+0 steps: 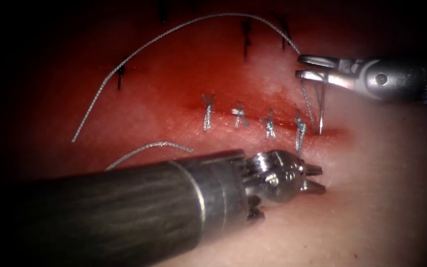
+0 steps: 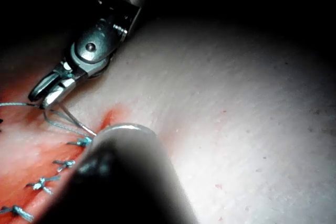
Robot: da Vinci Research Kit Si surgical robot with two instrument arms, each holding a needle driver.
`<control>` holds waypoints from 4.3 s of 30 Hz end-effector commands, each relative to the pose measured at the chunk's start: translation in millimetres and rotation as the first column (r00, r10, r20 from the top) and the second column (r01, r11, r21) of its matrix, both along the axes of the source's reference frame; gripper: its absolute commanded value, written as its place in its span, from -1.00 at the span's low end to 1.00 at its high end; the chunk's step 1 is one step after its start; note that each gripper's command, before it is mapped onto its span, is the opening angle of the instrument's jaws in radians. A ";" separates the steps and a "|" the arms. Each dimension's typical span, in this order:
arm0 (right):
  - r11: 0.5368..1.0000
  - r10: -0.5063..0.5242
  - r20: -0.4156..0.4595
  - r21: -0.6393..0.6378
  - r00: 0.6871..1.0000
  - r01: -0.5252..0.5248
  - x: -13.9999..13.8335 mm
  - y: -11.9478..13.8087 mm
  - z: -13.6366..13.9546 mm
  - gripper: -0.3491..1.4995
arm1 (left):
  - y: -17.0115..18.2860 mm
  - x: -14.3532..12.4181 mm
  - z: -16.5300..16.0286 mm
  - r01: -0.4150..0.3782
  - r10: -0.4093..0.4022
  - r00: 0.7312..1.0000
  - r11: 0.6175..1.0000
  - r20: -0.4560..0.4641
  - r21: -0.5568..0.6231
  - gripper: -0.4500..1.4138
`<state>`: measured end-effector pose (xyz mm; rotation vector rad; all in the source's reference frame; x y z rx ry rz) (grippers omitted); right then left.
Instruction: Wound Closure
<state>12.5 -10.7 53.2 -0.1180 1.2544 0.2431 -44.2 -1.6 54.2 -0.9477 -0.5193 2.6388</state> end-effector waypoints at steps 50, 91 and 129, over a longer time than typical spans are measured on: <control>0.896 0.134 -0.023 0.430 0.991 -0.111 0.0 2.9 1.4 -1.00 | -1.6 0.1 3.4 -0.030 0.030 0.999 0.999 -0.024 0.015 -0.17; 0.568 0.072 -0.126 0.821 0.989 0.063 2.8 2.1 3.5 -1.00 | -1.6 2.5 3.7 -0.046 0.046 0.999 0.999 -0.017 0.017 -0.17; 0.265 0.100 -0.192 0.951 0.976 0.160 3.5 -7.5 0.9 -1.00 | -0.9 4.6 2.6 -0.049 0.049 0.999 0.999 -0.022 0.014 -0.17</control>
